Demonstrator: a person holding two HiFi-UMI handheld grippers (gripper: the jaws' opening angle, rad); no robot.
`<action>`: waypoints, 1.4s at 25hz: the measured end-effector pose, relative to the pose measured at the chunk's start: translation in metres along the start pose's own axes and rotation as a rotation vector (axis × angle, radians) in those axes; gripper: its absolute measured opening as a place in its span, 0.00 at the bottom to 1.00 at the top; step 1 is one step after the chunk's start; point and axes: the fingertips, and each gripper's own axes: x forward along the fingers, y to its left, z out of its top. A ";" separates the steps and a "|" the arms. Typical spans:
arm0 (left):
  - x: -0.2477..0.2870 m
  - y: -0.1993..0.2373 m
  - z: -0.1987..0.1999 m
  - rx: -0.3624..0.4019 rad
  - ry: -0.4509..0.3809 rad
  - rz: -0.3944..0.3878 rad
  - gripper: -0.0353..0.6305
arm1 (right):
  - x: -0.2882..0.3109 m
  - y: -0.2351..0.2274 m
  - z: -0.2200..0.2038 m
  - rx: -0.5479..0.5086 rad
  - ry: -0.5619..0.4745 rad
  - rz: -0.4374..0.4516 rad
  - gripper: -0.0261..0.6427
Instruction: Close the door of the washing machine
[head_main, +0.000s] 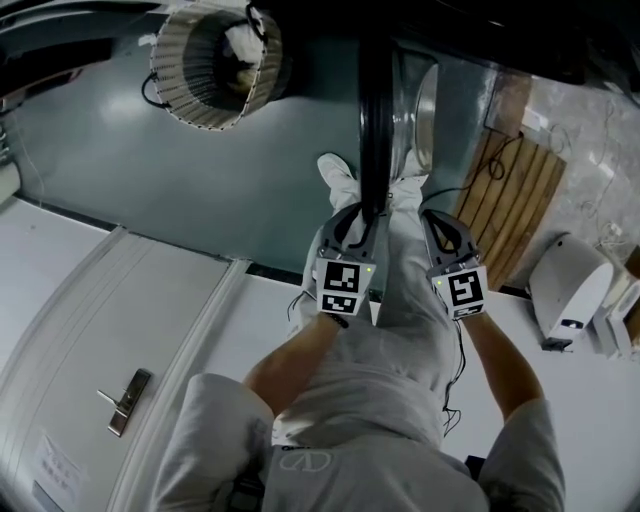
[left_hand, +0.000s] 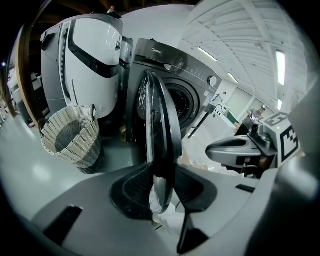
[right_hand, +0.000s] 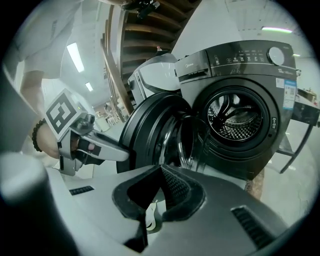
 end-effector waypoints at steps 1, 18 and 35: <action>0.001 -0.002 0.000 -0.002 0.004 0.000 0.23 | -0.002 -0.001 -0.002 -0.002 0.001 0.001 0.06; 0.035 -0.062 0.011 -0.113 0.071 -0.043 0.27 | -0.026 -0.016 -0.037 -0.051 0.048 0.015 0.07; 0.068 -0.114 0.034 -0.179 0.117 -0.056 0.29 | -0.044 -0.045 -0.067 -0.093 0.040 0.002 0.13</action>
